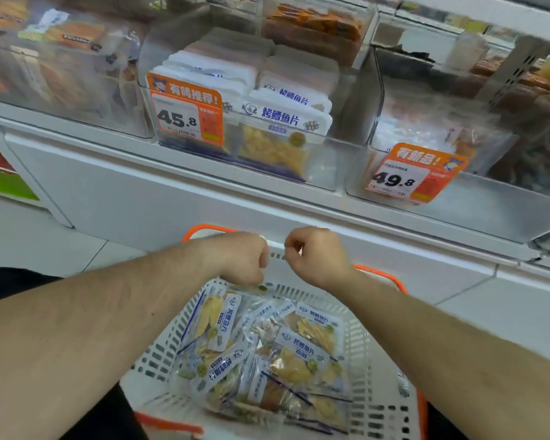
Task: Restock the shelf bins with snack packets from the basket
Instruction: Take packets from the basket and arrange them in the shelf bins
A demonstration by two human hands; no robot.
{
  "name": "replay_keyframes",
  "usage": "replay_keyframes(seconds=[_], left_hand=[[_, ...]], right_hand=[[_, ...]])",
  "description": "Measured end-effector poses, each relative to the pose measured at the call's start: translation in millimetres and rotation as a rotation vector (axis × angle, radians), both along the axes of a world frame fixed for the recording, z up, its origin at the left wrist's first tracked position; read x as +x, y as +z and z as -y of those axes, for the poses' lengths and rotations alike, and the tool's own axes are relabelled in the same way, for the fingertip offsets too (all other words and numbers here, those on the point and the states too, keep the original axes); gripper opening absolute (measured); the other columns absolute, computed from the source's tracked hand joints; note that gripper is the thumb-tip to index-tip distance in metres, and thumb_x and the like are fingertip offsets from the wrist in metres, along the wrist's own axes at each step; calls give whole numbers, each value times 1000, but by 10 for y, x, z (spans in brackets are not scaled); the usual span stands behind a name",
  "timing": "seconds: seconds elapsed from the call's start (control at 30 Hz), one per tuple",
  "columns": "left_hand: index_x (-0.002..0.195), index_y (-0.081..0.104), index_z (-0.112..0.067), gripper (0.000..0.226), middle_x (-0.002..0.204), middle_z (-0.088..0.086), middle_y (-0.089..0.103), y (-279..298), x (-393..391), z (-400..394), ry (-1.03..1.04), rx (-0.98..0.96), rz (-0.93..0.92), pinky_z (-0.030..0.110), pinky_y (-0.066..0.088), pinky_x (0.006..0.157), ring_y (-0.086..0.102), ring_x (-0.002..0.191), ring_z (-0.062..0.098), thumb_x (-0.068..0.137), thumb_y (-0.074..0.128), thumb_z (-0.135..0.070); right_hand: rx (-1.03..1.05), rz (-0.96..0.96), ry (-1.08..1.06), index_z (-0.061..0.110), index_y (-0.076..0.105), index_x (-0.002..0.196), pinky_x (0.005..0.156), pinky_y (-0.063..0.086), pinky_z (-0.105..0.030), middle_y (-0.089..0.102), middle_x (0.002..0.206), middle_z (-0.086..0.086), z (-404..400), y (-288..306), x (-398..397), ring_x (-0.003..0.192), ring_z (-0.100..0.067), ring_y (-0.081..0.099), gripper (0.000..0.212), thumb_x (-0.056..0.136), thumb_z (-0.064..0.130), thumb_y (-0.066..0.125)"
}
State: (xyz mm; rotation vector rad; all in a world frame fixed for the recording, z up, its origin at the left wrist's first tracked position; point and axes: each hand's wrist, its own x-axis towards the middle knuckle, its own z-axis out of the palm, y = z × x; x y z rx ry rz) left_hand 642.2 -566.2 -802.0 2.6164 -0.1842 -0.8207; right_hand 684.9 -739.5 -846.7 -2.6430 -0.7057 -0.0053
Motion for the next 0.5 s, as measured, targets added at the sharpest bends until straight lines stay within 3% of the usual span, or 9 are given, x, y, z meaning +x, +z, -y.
replay_keyframes(seconds=[0.1, 0.17, 0.27, 0.33, 0.4, 0.43, 0.5], left_hand=[[94, 59, -22, 11, 68, -8, 54, -102, 28, 23, -75, 63, -33, 26, 39, 54, 47, 54, 14, 89, 64, -30], [98, 61, -19, 14, 77, -6, 61, -117, 60, 48, -102, 71, -48, 29, 44, 58, 54, 61, 16, 89, 62, -29], [108, 60, -20, 18, 91, -3, 62, -160, 92, 97, -141, 97, -85, 27, 41, 64, 52, 71, 16, 92, 60, -28], [106, 62, -15, 20, 94, 2, 64, -224, 117, 125, -160, 122, -124, 28, 44, 66, 54, 73, 18, 92, 60, -29], [103, 62, -13, 22, 101, 3, 66, -285, 141, 142, -171, 135, -142, 34, 50, 76, 62, 85, 23, 91, 62, -31], [104, 62, -13, 23, 104, 3, 66, -303, 149, 148, -173, 142, -153, 36, 51, 80, 63, 90, 24, 91, 62, -31], [112, 63, -15, 25, 112, 0, 65, -302, 152, 174, -181, 145, -172, 35, 52, 88, 63, 98, 21, 94, 60, -32]], right_hand=[[-248, -211, 54, 17, 69, 90, 73, 52, -32, 70, 91, -2, 109, -477, -69, 85, -24, 64, 18, 88, 15, 51], [-375, -359, 21, 18, 67, 98, 74, 49, -29, 69, 99, -2, 178, -772, -116, 91, -23, 62, 19, 90, 16, 49], [-462, -554, -62, 14, 64, 113, 84, 49, -31, 65, 109, -4, 338, -1196, -174, 101, -24, 60, 24, 91, 18, 56], [-522, -651, -66, 12, 63, 108, 85, 51, -34, 64, 105, -3, 442, -1416, -213, 100, -24, 60, 20, 90, 17, 58], [-587, -688, -51, 18, 54, 90, 77, 47, -33, 57, 89, 2, 531, -1570, -266, 91, -22, 56, 5, 89, 18, 59], [-619, -685, -50, 21, 50, 87, 75, 46, -33, 55, 86, 3, 571, -1642, -293, 89, -21, 55, 11, 88, 23, 61], [-672, -662, -58, 21, 52, 100, 78, 49, -33, 60, 95, 2, 644, -1769, -364, 91, -21, 58, 27, 84, 38, 66]])
